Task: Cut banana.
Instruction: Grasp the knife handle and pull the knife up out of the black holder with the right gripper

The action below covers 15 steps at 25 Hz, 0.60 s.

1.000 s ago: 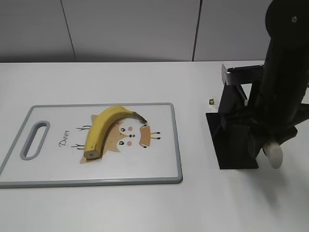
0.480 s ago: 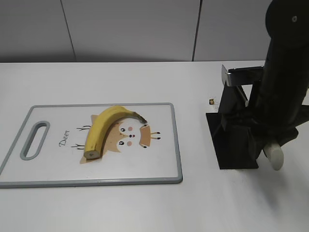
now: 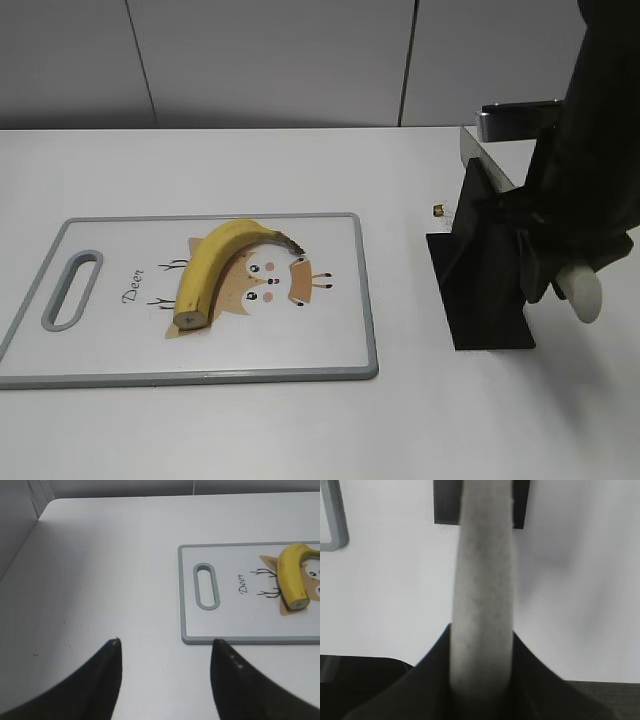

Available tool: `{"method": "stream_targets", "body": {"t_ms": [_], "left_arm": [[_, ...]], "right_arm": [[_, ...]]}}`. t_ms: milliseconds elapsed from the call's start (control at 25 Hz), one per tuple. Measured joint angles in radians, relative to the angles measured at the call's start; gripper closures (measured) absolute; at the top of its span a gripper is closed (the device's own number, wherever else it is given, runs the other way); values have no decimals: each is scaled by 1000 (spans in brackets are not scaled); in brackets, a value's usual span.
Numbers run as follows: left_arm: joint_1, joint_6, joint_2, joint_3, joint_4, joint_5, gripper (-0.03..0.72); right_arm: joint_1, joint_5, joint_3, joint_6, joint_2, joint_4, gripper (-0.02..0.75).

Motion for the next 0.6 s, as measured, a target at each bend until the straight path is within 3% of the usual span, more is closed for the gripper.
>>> {"method": "stream_targets", "body": {"t_ms": [600], "left_arm": [[0, 0, 0, 0, 0, 0, 146]], "right_arm": [[0, 31, -86, -1, -72, -38, 572]]}}
